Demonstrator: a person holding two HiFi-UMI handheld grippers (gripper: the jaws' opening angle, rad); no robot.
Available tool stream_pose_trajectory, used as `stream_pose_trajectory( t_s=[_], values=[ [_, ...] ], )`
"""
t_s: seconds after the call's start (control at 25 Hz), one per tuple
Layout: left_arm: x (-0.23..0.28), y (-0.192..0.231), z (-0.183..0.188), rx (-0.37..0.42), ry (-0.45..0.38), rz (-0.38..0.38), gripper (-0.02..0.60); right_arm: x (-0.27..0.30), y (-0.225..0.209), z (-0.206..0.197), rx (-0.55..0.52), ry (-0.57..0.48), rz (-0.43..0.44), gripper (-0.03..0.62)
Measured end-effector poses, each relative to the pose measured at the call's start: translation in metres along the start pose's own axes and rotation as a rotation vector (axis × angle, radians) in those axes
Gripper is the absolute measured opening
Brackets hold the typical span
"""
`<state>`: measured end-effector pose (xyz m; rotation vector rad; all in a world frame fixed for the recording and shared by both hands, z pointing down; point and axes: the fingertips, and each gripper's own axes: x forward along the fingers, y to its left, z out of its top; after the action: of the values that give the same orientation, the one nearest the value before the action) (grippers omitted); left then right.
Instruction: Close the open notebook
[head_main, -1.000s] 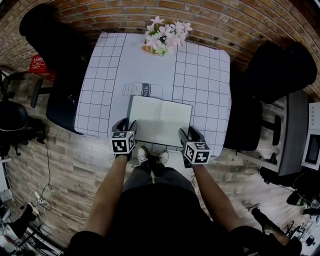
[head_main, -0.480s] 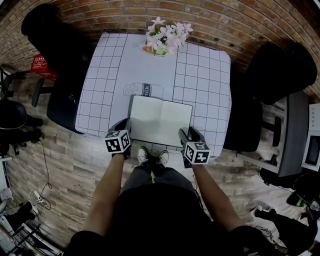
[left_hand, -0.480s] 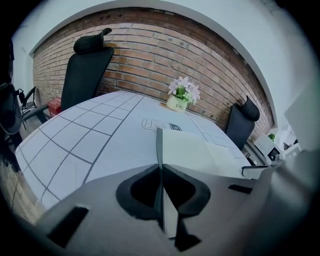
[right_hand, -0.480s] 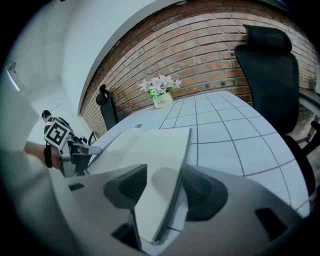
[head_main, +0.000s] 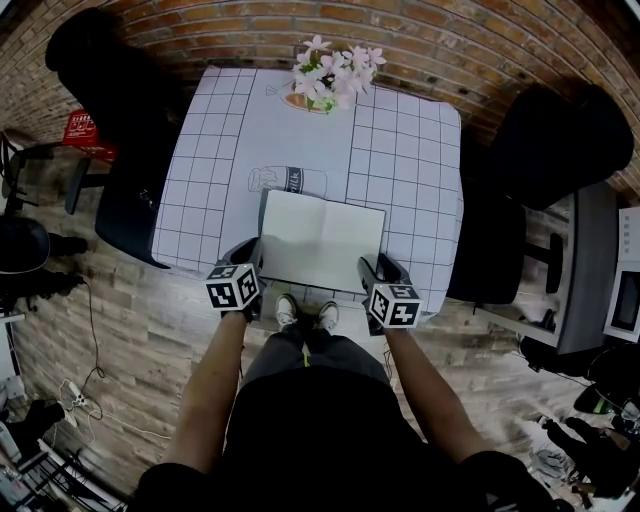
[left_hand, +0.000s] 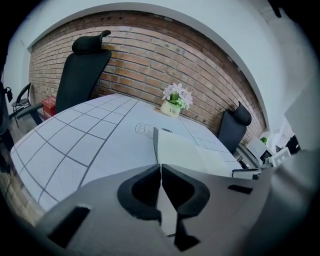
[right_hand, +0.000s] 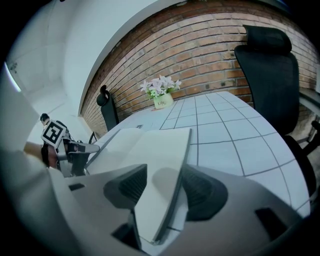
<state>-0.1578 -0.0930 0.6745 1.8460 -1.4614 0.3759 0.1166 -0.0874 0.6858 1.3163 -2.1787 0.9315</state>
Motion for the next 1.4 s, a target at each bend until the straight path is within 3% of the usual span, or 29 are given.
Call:
stream_pose_trajectory(
  t_s=[0.64, 1.2, 1.4],
  values=[
    [-0.023, -0.046, 0.03, -0.043, -0.107, -0.171, 0.031, 0.0, 0.001, 0.0, -0.006, -0.007, 0.004, 0.215],
    [-0.047, -0.114, 0.053, -0.08, -0.215, -0.41, 0.031, -0.001, 0.002, 0.001, -0.001, -0.016, 0.021, 0.215],
    [-0.048, -0.131, 0.057, -0.073, -0.23, -0.441, 0.032, -0.004, 0.0, 0.002, 0.016, -0.022, 0.039, 0.215]
  ],
)
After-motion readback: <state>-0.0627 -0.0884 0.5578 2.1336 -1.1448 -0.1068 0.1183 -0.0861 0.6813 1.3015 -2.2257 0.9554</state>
